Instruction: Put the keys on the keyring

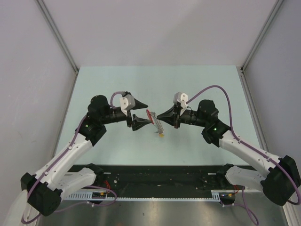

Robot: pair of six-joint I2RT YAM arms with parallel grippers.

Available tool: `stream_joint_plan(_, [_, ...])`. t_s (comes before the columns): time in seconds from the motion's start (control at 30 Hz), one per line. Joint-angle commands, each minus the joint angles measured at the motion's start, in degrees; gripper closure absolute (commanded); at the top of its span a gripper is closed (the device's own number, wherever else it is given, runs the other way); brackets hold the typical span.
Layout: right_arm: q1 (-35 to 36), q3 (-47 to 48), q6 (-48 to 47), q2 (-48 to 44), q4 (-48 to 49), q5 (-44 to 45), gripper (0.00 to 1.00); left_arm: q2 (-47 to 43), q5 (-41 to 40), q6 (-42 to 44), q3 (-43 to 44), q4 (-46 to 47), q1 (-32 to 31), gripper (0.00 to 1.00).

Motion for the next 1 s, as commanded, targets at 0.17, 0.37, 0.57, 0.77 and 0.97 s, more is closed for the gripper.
stream_joint_plan(0.17, [0.5,2.4,-2.2,-2.1,-1.1,-4.6,1.00,-0.1,8.1,6.9,0.6,-6.2,0.2,0.46])
stream_joint_plan(0.37, [1.4,3.6,-3.6,-1.5,-3.1,-3.9,1.00,0.8,8.2,6.7,0.6,-6.9,-0.1,0.66])
stream_joint_plan(0.57, [2.1,3.9,-4.1,-0.8,-3.6,-3.4,1.00,2.5,7.9,7.5,1.2,-9.1,-1.7,0.68])
stream_joint_plan(0.77, [2.2,4.0,-4.6,-0.7,-3.8,-2.8,1.00,4.1,8.1,8.2,2.2,-11.2,-2.6,0.69])
stream_joint_plan(0.97, [2.3,4.1,-4.8,-0.5,-4.0,-2.7,1.00,4.4,10.1,8.2,2.2,-11.3,-2.9,0.70])
